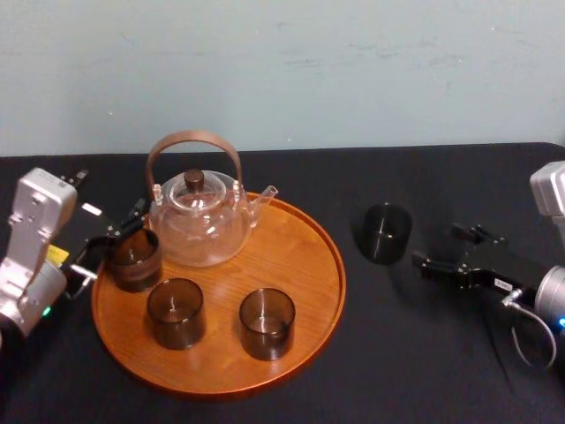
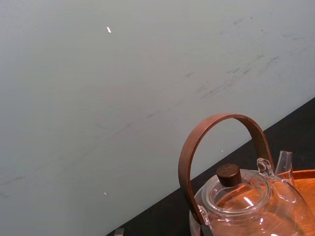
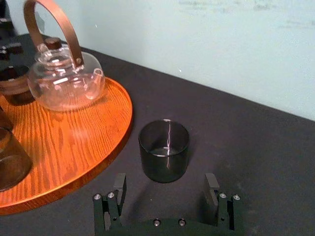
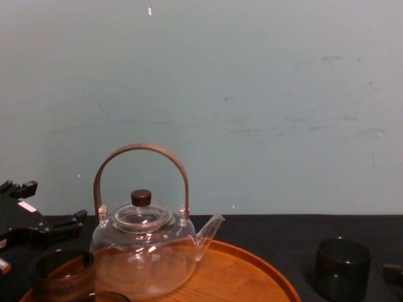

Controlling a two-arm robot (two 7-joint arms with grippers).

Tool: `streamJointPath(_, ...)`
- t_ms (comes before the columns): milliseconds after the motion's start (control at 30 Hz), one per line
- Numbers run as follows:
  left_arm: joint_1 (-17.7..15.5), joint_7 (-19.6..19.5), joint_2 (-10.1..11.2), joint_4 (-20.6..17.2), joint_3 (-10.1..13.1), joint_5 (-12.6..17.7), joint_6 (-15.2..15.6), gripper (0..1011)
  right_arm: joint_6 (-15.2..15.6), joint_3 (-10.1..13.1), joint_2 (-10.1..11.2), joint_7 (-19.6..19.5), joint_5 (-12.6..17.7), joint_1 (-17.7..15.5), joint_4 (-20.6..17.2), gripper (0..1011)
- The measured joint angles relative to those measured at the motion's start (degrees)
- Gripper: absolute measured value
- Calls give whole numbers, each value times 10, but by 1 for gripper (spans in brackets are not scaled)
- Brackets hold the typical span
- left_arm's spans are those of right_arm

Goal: Pick up the glass from the table and place it on the tray.

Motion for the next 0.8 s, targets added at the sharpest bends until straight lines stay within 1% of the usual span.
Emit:
streamJointPath(133,0,0,0,0,0,0,0,1001,16,-7,-8,4,-10,15,14,1002)
streamJointPath(167,0,0,0,0,0,0,0,1002,16,-7,-8,4,-10,15,14,1002)
streamJointPath(333,0,0,0,0,0,0,0,1001,41,-21,-21,7,-25,42,33,1002)
streamJointPath(567,0,0,0,0,0,0,0,1001,69,-33,-35,11,-36,71,52,1002)
streamJointPath(800,0,0,0,0,0,0,0,1001,80,-39,-47,14,-43,93,67,1002)
